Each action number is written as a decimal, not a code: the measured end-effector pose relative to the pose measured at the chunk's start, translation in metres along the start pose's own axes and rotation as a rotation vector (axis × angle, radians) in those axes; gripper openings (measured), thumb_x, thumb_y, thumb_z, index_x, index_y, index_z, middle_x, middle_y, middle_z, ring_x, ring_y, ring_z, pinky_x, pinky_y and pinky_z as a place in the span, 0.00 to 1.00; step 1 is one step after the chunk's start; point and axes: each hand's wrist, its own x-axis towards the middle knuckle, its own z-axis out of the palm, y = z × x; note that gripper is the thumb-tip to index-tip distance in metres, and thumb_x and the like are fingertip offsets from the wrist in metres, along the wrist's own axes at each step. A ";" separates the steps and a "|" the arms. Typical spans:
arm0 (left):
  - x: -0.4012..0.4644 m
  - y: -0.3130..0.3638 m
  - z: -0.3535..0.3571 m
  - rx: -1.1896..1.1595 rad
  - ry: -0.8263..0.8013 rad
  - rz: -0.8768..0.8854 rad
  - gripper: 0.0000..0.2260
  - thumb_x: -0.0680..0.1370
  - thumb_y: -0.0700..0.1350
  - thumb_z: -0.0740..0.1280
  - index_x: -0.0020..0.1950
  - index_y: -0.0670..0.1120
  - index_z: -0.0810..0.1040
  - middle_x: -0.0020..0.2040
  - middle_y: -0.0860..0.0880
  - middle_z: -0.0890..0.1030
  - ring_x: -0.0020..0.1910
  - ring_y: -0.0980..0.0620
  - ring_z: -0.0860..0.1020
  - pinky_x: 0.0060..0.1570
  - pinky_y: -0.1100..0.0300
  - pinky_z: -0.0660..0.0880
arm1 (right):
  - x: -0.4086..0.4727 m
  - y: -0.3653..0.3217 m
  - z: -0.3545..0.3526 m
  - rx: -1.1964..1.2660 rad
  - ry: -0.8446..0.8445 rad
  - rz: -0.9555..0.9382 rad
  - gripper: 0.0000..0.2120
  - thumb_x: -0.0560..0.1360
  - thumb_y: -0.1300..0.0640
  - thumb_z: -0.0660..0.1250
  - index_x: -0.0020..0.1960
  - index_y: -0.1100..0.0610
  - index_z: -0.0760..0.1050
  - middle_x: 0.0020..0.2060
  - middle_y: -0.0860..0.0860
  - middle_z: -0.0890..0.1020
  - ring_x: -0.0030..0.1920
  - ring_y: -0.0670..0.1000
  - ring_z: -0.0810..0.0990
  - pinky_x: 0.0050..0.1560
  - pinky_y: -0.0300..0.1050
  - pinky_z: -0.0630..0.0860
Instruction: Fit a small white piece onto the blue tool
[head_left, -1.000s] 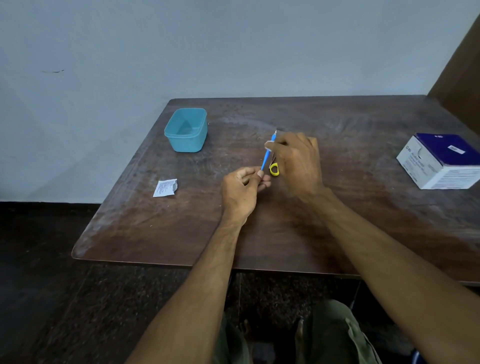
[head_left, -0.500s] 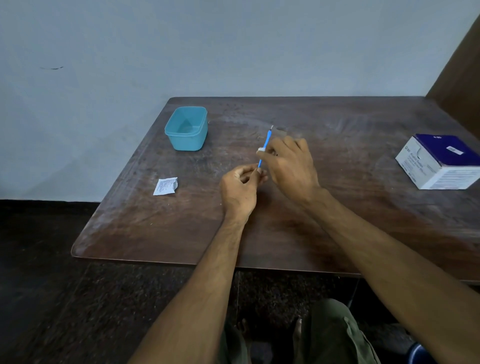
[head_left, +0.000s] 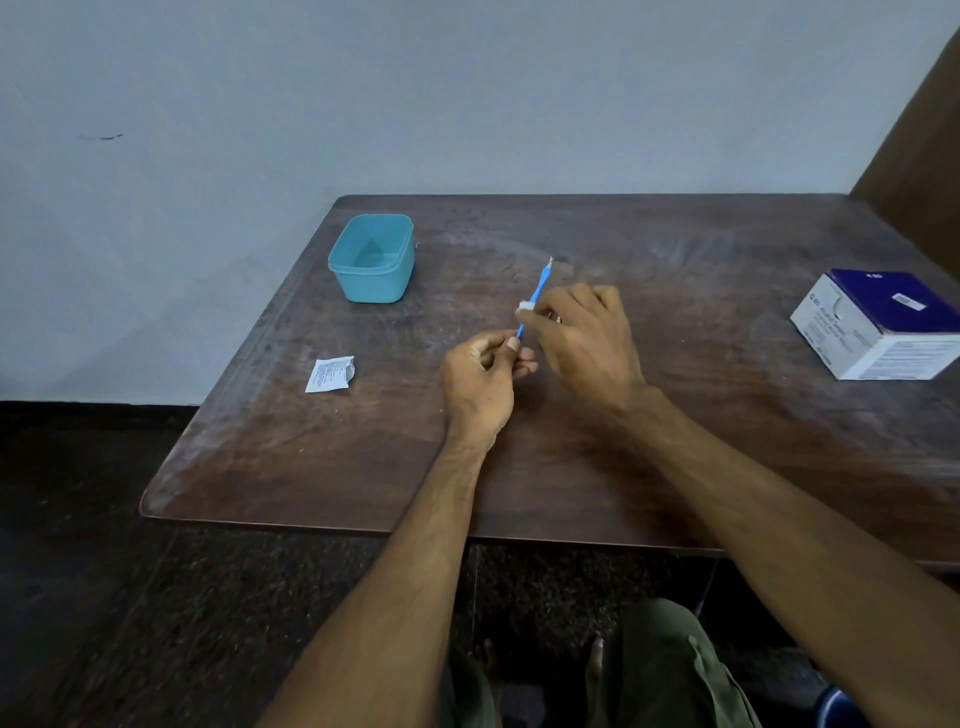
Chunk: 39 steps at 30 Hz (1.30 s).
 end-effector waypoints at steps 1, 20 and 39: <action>0.000 0.000 0.000 0.005 -0.004 0.000 0.06 0.80 0.35 0.63 0.51 0.40 0.80 0.35 0.46 0.82 0.33 0.54 0.82 0.41 0.63 0.81 | -0.002 0.002 0.001 0.003 -0.003 0.014 0.12 0.67 0.62 0.74 0.50 0.53 0.82 0.41 0.50 0.81 0.40 0.56 0.79 0.43 0.48 0.62; -0.003 0.005 0.001 0.008 -0.027 -0.020 0.08 0.80 0.35 0.62 0.48 0.44 0.79 0.35 0.45 0.81 0.30 0.56 0.81 0.36 0.66 0.79 | 0.030 -0.019 -0.009 1.213 0.076 1.254 0.02 0.73 0.64 0.70 0.44 0.58 0.80 0.41 0.55 0.86 0.32 0.47 0.78 0.28 0.40 0.71; -0.002 0.004 0.001 0.048 -0.015 -0.010 0.06 0.79 0.35 0.64 0.48 0.40 0.81 0.35 0.43 0.82 0.31 0.52 0.81 0.39 0.59 0.81 | 0.003 -0.023 -0.011 0.752 -0.083 0.816 0.08 0.73 0.60 0.67 0.49 0.53 0.83 0.42 0.42 0.84 0.42 0.41 0.80 0.50 0.48 0.78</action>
